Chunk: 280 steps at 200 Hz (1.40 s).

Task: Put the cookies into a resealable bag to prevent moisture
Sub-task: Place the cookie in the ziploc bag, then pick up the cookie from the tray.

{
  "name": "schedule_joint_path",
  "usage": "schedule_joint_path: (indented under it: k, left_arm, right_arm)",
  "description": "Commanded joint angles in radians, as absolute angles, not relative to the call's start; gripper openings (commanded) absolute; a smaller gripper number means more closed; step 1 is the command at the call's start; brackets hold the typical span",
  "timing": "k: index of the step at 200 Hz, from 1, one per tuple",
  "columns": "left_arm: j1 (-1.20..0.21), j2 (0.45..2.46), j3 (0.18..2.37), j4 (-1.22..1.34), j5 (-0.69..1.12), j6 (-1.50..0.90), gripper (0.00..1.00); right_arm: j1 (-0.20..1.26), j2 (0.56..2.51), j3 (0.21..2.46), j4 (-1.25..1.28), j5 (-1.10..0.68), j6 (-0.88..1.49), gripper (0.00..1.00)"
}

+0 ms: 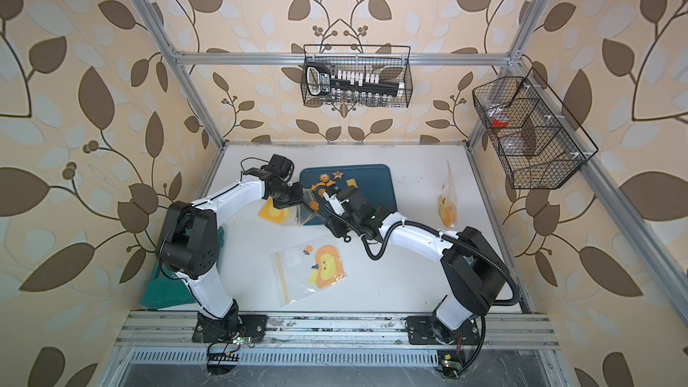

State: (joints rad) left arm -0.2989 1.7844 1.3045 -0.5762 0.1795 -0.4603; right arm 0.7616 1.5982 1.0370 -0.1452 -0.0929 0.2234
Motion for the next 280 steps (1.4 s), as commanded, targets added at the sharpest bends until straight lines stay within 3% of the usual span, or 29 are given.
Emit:
schedule_joint_path:
  k: [1, 33, 68, 222, 262, 280]
  left_arm:
    - [-0.305, 1.745, 1.311, -0.586, 0.202, -0.472, 0.00]
    - [-0.304, 1.743, 1.310, -0.586, 0.197, -0.472, 0.00]
    - [-0.298, 1.716, 1.292, -0.570, 0.185, -0.492, 0.00]
    - [-0.237, 1.586, 1.215, -0.560, 0.150, -0.526, 0.00]
    - [-0.236, 1.582, 1.214, -0.565, 0.150, -0.525, 0.00]
    - [-0.235, 1.583, 1.213, -0.566, 0.149, -0.524, 0.00]
  right_arm:
    - [0.767, 1.564, 1.069, -0.109, -0.109, 0.206, 0.47]
    - [0.766, 1.452, 0.967, -0.078, -0.098, 0.213, 0.46]
    - [0.739, 1.363, 0.874, -0.093, 0.050, 0.259, 0.39]
    - [0.667, 1.806, 1.182, -0.210, 0.010, 0.238, 0.44]
    - [0.655, 1.878, 1.249, -0.228, -0.002, 0.236, 0.43]
    - [0.655, 1.874, 1.249, -0.230, -0.009, 0.237, 0.38]
